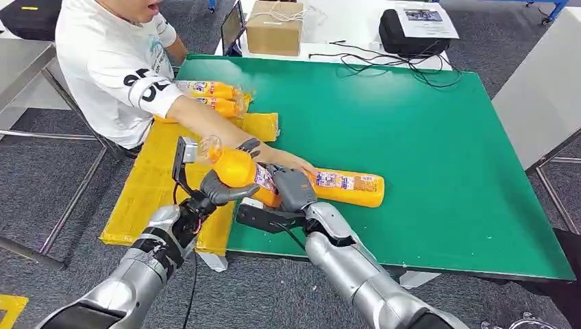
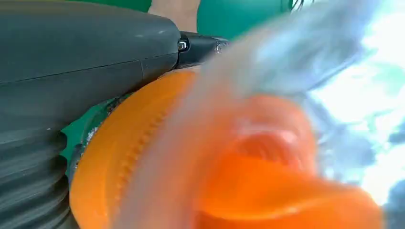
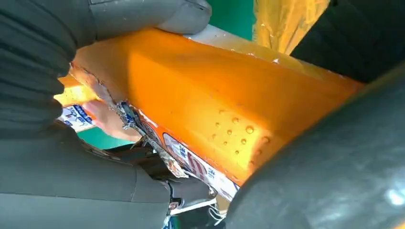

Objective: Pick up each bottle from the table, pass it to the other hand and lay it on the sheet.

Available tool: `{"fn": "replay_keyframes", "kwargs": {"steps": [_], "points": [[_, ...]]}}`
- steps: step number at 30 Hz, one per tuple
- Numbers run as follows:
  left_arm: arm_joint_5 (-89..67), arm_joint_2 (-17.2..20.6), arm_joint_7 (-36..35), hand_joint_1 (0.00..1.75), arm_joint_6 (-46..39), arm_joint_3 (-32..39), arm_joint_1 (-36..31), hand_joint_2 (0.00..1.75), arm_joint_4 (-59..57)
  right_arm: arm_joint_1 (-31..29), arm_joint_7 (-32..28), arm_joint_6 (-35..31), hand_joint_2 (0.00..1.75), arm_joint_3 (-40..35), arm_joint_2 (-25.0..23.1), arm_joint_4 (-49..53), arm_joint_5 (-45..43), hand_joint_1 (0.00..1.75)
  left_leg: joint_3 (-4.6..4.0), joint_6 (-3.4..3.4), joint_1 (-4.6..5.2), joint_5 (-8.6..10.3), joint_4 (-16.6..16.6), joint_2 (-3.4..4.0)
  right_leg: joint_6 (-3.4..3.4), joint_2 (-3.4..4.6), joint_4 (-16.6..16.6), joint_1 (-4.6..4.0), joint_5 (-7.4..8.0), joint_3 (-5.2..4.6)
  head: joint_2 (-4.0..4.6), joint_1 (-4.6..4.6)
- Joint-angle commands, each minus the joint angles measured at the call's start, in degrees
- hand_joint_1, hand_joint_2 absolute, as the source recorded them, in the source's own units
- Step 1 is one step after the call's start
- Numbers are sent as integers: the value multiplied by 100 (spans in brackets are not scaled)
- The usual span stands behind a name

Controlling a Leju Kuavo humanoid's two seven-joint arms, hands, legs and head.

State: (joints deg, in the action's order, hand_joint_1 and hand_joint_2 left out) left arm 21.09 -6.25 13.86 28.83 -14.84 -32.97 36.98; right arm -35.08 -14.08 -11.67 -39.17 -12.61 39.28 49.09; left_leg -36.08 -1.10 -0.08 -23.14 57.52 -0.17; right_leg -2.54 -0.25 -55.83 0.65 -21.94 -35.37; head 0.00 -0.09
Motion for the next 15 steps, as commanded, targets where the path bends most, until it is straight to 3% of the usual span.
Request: {"fn": "replay_keyframes", "kwargs": {"steps": [1,7,8,11,12,13,15], "points": [[35,55,-90,0,13,-277,-287,175,-232,-225,6,76,175,-681,81,-288,177,175,8,3,-2,-4,0,0,4,0,0,-2,-5,8,0,0],[78,39,-8,0,-148,-290,-270,175,-150,-245,74,-12,175,-758,100,-238,257,175,7,4,-2,-5,1,-2,5,-2,-1,-3,-5,8,0,0],[107,11,-11,175,-264,-230,-247,175,-131,-216,114,-65,175,-707,97,-196,227,175,18,7,-4,-12,5,-3,9,-3,-5,-5,-13,19,0,0],[370,-84,-113,175,-455,67,-68,175,42,-105,238,-129,175,-457,119,36,47,169,22,5,-3,-13,3,-4,8,-4,-3,-4,-14,23,0,0],[592,-126,-174,175,-426,231,5,175,80,-70,266,-156,175,-368,134,107,-19,49,14,4,-3,-9,2,-3,6,-3,0,-4,-9,16,0,0],[820,-145,-243,175,-418,382,100,175,169,-23,314,-179,175,-226,138,189,-132,0,23,6,-4,-14,4,-3,8,-3,-3,-5,-15,24,0,0],[1036,-166,-248,175,-492,547,228,175,354,51,340,-168,175,-21,155,305,-313,0,18,4,-2,-9,-1,-2,6,-3,0,-2,-11,18,0,0]]}}
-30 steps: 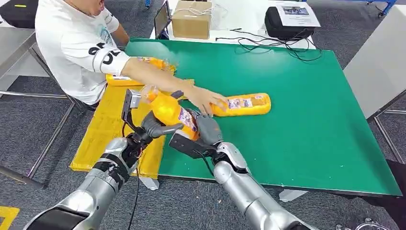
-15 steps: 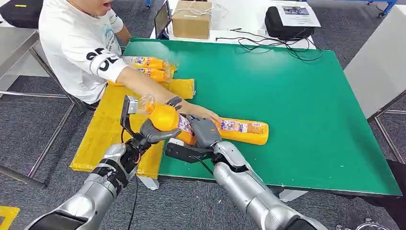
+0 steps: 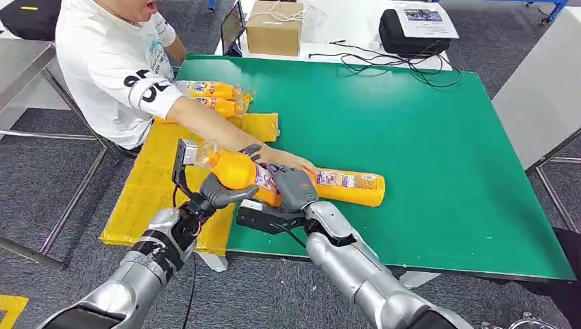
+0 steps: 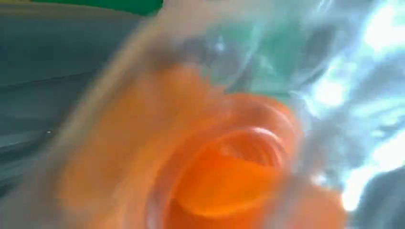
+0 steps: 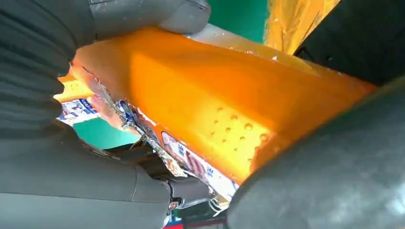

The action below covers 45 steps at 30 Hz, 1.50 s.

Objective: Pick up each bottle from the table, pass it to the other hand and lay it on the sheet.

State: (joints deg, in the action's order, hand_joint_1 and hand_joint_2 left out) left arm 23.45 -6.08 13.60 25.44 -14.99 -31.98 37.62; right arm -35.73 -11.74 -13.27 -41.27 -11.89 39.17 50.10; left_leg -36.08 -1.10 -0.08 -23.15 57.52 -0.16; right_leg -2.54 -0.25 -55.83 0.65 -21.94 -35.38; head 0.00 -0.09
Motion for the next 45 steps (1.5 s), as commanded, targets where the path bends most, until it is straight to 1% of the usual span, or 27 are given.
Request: {"fn": "replay_keyframes", "kwargs": {"steps": [1,5,6,8,9,10,11,12,13,15,17,18,20,22,23,24,25,26,27,29,31,38,39,42,43,44,45], "points": [[862,-190,-222,175,-169,599,166,175,363,140,115,-12,175,256,93,355,-468,0,20,4,-2,-10,-2,-3,6,-3,1,-2,-11,21,0,0],[1398,-274,-413,175,-112,839,339,175,672,208,80,144,175,558,142,425,-784,0,10,3,-2,-6,0,-7,5,-7,0,-2,-9,10,0,2],[1529,-298,-448,175,-77,886,368,175,721,208,69,149,175,594,140,414,-821,0,23,6,-4,-14,4,-13,8,-12,-4,-4,-18,24,0,-2],[1546,-299,-463,175,-102,875,384,175,757,201,55,151,175,605,144,399,-831,0,10,3,-3,-7,0,-3,5,-2,3,-3,-6,10,0,0],[1546,-299,-463,175,-102,875,384,175,757,201,55,151,175,605,144,399,-831,0,22,5,-3,-13,2,-5,7,-4,0,-4,-14,23,0,0],[1546,-299,-463,175,-102,875,384,175,757,201,55,151,175,605,144,399,-831,0,16,4,-2,-10,1,-5,6,-5,1,-2,-11,17,0,0],[1709,-331,-522,175,-59,934,391,175,762,206,41,162,175,614,127,383,-858,0,8,3,-1,-5,0,-3,5,-3,1,-2,-6,8,0,-2],[1895,-364,-548,175,-20,1016,413,175,794,207,24,176,175,630,128,377,-891,0,21,5,-2,-14,5,-6,9,-5,-4,-2,-15,22,0,-2],[1987,-377,-569,175,-32,1053,427,175,830,209,9,167,175,637,129,376,-902,0,9,4,-2,-6,0,-2,5,-1,2,-2,-6,9,0,0],[2334,-465,-661,175,41,1224,478,175,916,210,4,183,175,655,125,364,-926,0,22,6,-3,-14,3,-4,9,-4,-2,-4,-15,23,0,-2],[2458,-451,-688,175,-152,1210,526,175,1084,210,-15,149,175,694,113,354,-925,0,8,3,-1,-6,-1,-3,5,-1,2,-1,-6,9,0,0],[2475,-440,-686,175,-165,1211,530,175,1097,230,-25,111,175,724,114,380,-941,0,23,6,-3,-16,3,1,8,2,-2,-4,-15,22,0,0],[2336,-350,-519,175,-281,1195,504,175,1113,316,-59,28,175,865,150,528,-1041,0,8,3,-1,-5,-2,-3,4,-2,2,-2,-6,8,0,0],[1729,-175,-38,175,-641,1150,380,175,1050,435,-98,-59,175,1112,192,778,-1255,0,13,5,-2,-8,0,-3,6,-3,1,-3,-9,13,0,0],[1535,-113,90,175,-742,1195,309,175,997,499,-119,-65,175,1236,223,924,-1379,0,26,7,-4,-17,3,-4,9,-4,-4,-4,-18,26,0,0],[1129,-6,355,175,-988,1153,243,175,991,553,-169,-95,175,1391,235,1064,-1550,0,13,6,-4,-10,3,-6,7,-5,-2,-5,-11,15,0,0],[570,92,639,175,-1349,1164,125,175,883,625,-187,-60,175,1528,298,1286,-1687,0,21,7,-6,-16,7,-7,10,-6,-7,-6,-17,22,0,0],[348,125,712,175,-1456,1263,39,175,803,675,-192,-17,175,1637,326,1431,-1799,0,13,6,-4,-10,4,-5,8,-4,-5,-5,-11,14,0,0],[333,138,701,175,-1431,1297,26,175,794,674,-191,-2,175,1653,343,1456,-1806,0,2,5,-4,-5,4,-6,7,-6,-4,-4,-7,4,0,0],[326,143,693,175,-1419,1314,17,175,790,674,-190,6,175,1660,350,1469,-1809,0,15,8,-5,-11,7,-8,10,-7,-8,-6,-14,17,0,0],[320,116,694,175,-1419,1315,25,175,783,686,-193,3,175,1649,334,1467,-1803,0,3,4,-3,-2,0,-6,5,-5,-1,-3,-4,5,0,2],[236,87,727,175,-1442,1336,38,175,787,682,-196,10,175,1667,305,1436,-1833,0,26,7,-4,-17,5,-6,10,-5,-7,-4,-20,27,0,-2],[-323,170,1020,175,-1924,1257,-1,175,794,699,-236,-23,175,1790,293,1481,-1982,0,16,6,-5,-11,2,-1,7,0,-2,-6,-12,17,0,0],[-1709,348,1479,175,-2909,1348,-165,175,724,831,-331,22,175,2077,369,1826,-2278,0,26,7,-5,-15,3,-4,10,-3,-4,-5,-17,27,0,0],[-2220,399,1550,175,-3200,1425,-193,175,739,927,-377,39,175,2218,366,1972,-2395,0,8,6,-5,-7,4,-6,7,-6,-3,-5,-9,10,0,-2],[-2725,456,1612,175,-3501,1412,-214,175,743,996,-400,49,175,2287,376,2075,-2426,0,22,9,-6,-15,8,-8,11,-8,-9,-6,-19,25,0,0],[-3142,514,1647,175,-3734,1464,-215,175,757,1061,-422,60,175,2384,368,2158,-2493,0,13,8,-7,-10,7,-7,10,-6,-5,-7,-13,16,0,0]]}}
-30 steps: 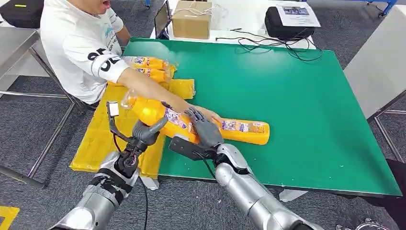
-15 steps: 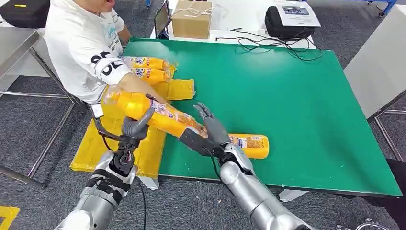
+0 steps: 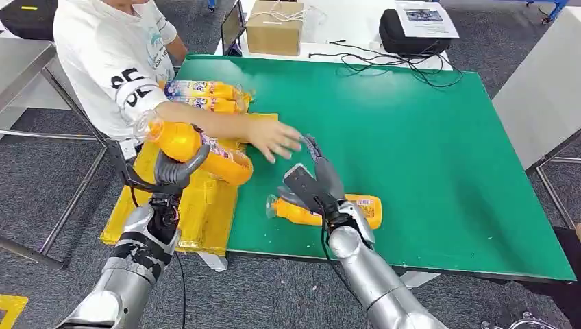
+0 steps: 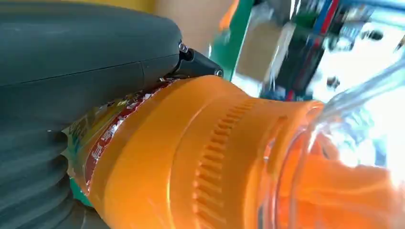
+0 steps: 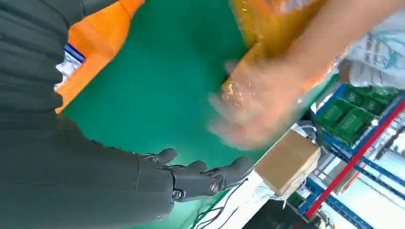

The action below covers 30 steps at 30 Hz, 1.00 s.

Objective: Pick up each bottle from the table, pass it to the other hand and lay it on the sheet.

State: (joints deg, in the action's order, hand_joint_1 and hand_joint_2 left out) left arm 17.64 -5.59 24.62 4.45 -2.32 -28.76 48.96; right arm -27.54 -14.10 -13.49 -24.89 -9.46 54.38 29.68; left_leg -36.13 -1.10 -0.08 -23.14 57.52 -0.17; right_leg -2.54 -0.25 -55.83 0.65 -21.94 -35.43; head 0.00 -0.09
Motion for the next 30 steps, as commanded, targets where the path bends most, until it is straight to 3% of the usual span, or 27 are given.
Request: {"fn": "replay_keyframes", "kwargs": {"steps": [1,9,16,23,27,30], "points": [[-3007,501,568,175,-1843,183,-540,175,-379,262,-195,129,175,777,132,658,-471,0,9,5,-3,-4,0,-2,6,-2,0,-4,-5,10,0,0],[-4801,641,564,175,-2149,550,-476,175,-254,271,-296,377,175,942,189,561,-533,0,11,3,-2,-5,-1,1,4,2,0,-2,-5,10,0,0],[-7158,1171,329,175,-3088,-258,-439,175,-596,255,-339,417,175,990,299,605,-559,0,26,8,-3,-14,3,1,10,0,-6,-3,-16,25,0,0],[-7181,1171,330,175,-3104,-262,-430,175,-624,254,-341,421,175,993,304,604,-561,0,21,5,-3,-10,1,2,7,1,-4,-3,-11,18,0,0],[-8860,1589,-103,175,-3437,-1188,-561,175,-1111,110,-373,518,175,933,354,427,-616,0,21,5,-2,-9,-1,3,7,2,-1,-2,-10,19,0,-2],[-9617,1712,-201,175,-3173,-1837,-880,175,-1740,7,-380,589,175,890,381,350,-630,0,28,7,-3,-13,2,5,10,5,-5,-3,-13,25,0,-2]]}}
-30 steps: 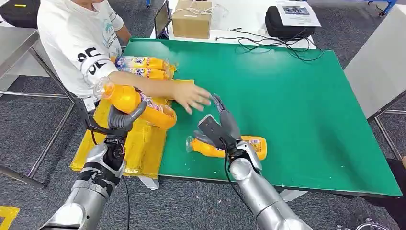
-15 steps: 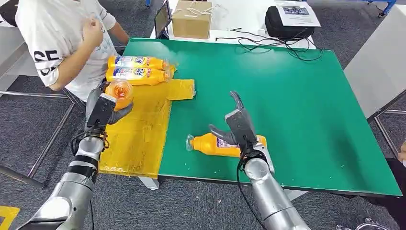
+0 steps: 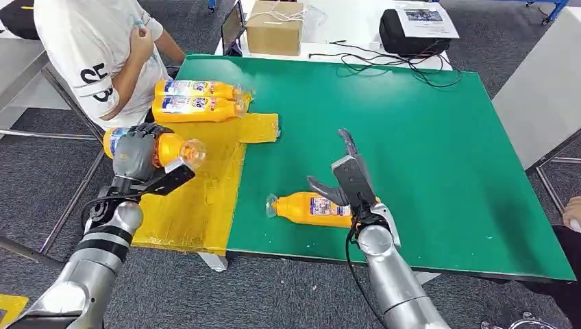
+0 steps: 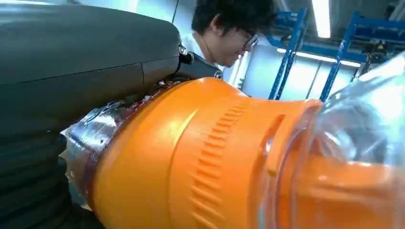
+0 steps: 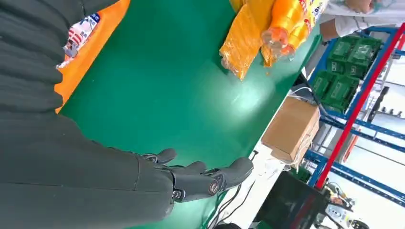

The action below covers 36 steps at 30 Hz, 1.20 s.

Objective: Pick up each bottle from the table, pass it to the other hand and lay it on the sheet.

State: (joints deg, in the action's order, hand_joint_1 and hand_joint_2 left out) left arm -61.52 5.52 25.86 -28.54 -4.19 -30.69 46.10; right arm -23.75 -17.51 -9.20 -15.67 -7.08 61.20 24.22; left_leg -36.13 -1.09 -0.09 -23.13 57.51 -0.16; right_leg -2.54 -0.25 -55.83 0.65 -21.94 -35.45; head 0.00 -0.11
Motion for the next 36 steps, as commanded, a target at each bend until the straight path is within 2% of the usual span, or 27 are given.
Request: {"fn": "replay_keyframes", "kwargs": {"steps": [1,4,10,16,19,24,26,28,32,36], "points": [[-1790,606,-317,175,221,-1747,-741,175,-1539,-367,-37,171,175,-37,156,-319,-86,0,29,8,-4,-14,4,-2,11,-2,-7,-4,-16,29,0,2],[-2193,551,-300,175,646,-2291,-1045,175,-1896,-309,-37,219,175,-28,188,-207,-88,0,17,6,-4,-8,4,-11,7,-11,-5,-4,-12,20,0,0],[-1947,172,-62,175,1047,-2448,-1118,175,-2129,-290,-37,270,175,-66,144,-180,-94,0,14,3,-3,-7,5,-13,6,-12,-4,-3,-12,18,0,2],[-1709,1,97,175,1266,-2520,-1052,175,-2233,-308,-26,327,175,-98,143,-197,-101,0,15,3,0,-6,0,-8,5,-7,-1,-1,-9,18,0,2],[-1463,-45,298,175,1777,-2595,-1146,175,-2311,-346,-13,385,175,-125,146,-237,-124,0,17,4,-3,-10,5,-6,7,-5,-4,-3,-11,20,0,2],[-1462,-40,299,175,1793,-2598,-1179,175,-2305,-350,-13,386,175,-126,146,-238,-124,0,24,5,-1,-11,4,-3,8,-1,-5,-1,-12,25,0,2],[-1259,-48,384,175,2266,-2671,-1296,175,-2398,-381,-4,431,175,-156,144,-286,-143,0,8,2,-1,-4,2,-2,4,-1,-1,-2,-4,10,0,2],[-1087,-27,423,0,2631,-2707,-1452,175,-2481,-428,2,461,175,-195,136,-345,-145,0,13,4,-3,-8,7,-5,6,-4,-6,-4,-10,15,0,2],[-661,53,516,0,3079,-2729,-1579,175,-2524,-590,50,548,175,-318,143,-605,-154,0,13,3,-1,-5,2,5,4,7,-4,-1,-4,14,0,4],[-436,71,519,0,3100,-2682,-1574,175,-2513,-666,97,584,175,-372,140,-759,-151,0,30,6,-3,-16,8,11,8,13,-9,-3,-13,31,0,2]]}}
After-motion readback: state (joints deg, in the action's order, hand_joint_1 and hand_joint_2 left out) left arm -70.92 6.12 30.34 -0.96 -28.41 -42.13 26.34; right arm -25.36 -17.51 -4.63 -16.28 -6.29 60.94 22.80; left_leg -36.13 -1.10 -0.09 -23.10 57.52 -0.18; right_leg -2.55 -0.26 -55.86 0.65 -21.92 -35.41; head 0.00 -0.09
